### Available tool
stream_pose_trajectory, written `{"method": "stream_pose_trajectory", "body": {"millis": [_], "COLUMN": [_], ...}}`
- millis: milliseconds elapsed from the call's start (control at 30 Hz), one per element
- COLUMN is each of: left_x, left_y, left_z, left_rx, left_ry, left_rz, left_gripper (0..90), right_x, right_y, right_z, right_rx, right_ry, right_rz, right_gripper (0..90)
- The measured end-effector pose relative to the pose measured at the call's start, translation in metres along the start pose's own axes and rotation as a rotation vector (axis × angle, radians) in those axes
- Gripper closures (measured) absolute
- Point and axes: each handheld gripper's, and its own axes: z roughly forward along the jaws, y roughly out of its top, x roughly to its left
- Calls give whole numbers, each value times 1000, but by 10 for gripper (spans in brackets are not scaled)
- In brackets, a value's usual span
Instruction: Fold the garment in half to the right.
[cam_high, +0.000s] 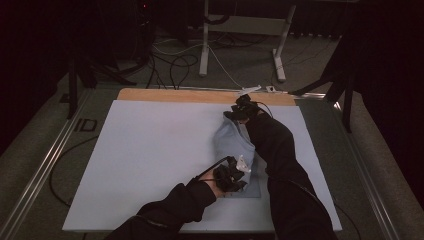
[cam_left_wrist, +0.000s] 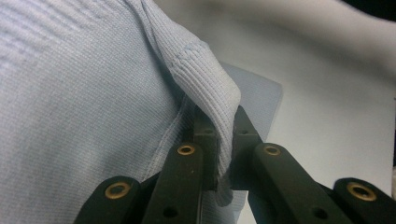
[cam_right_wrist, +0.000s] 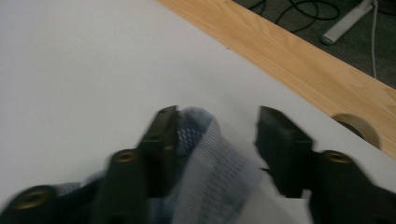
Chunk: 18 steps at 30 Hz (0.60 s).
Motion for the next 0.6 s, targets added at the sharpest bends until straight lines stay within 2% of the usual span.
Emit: {"method": "stream_pose_trajectory", "body": {"millis": [67,100,133,167,233,500,600], "left_x": [0,0,0,0,-1,-3,-10], "left_y": [1,1,1,3,4,10,14], "left_z": [2,3,3,4,6,10,15], "left_rx": [9,10,10,15,16,13,17], "left_ry": [2,2,2,3,2,-38,-54], "left_rz": [5,6,6,3,5,-2,10], "left_gripper": [861,861,861,861,860,826,810], "right_x": [-4,-6,-6,-12,-17,-17,-16], "right_y": [-2,-2,-2,-4,-6,-13,-15], "right_z": [-5,-7,-7,-15,-21,-44,-48], "right_rx": [6,2,2,-12,-19,-73,-85], "right_ry": [-3,-20,-20,-22,-34,-29,-18], "right_rz": [19,23,23,58,74,80,88], "right_gripper": [333,283,283,214,143,119,119]}}
